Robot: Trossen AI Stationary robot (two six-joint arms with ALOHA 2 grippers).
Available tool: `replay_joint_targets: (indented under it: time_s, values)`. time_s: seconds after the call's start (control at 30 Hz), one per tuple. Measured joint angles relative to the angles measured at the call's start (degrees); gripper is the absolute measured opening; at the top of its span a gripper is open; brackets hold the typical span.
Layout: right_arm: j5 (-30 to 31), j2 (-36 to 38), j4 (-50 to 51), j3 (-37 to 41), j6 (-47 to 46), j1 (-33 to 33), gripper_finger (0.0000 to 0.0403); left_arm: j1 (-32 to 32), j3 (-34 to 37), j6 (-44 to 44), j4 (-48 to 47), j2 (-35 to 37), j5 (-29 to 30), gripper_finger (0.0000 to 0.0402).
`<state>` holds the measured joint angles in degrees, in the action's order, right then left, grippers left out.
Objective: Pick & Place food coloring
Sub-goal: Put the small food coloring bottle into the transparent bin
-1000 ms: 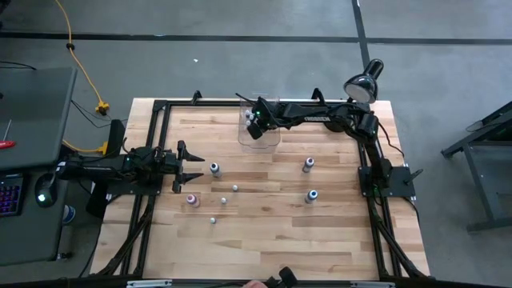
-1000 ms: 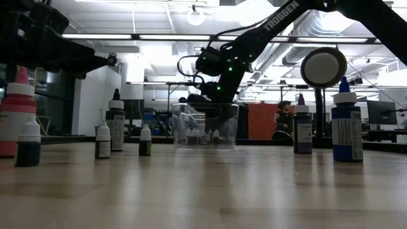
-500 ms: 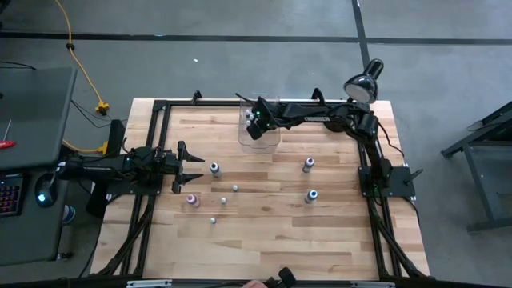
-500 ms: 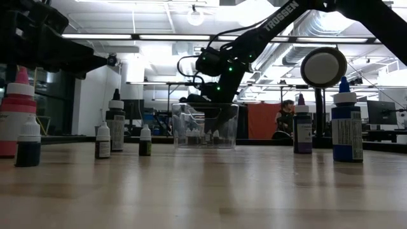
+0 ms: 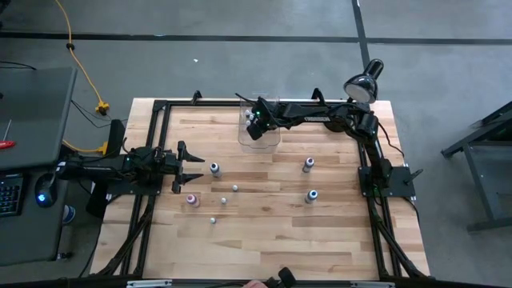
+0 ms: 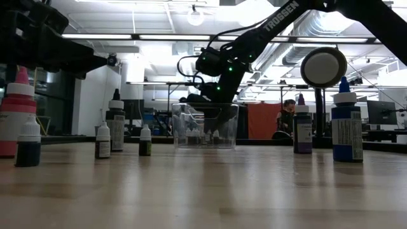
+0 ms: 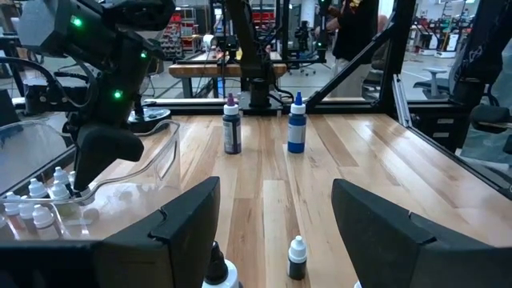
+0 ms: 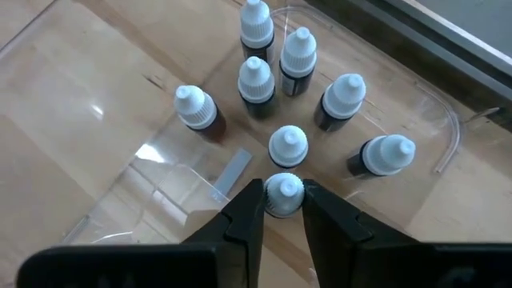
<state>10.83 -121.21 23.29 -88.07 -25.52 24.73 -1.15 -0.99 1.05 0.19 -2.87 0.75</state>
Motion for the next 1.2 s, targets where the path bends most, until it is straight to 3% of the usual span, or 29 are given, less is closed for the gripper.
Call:
replay_joint_targets:
  time_s: [0.47, 0.87, 1.2]
  values:
    - [-0.15, 0.29, -0.15, 0.02, 0.01, -0.02, 0.0151, 0.00, 0.02, 0.00, 0.00, 0.00, -0.06, 0.0239]
    - [0.79, 8.53, -0.04, 0.07, 7.55, -0.57, 0.0159, 0.00, 0.01, -0.02, 0.02, 0.00, -0.11, 0.0239]
    - [-2.07, 18.68, 1.43, -0.98, 16.21, -5.97, 0.0159, 0.02, 0.00, -0.02, 0.02, 0.00, -0.11, 0.0239]
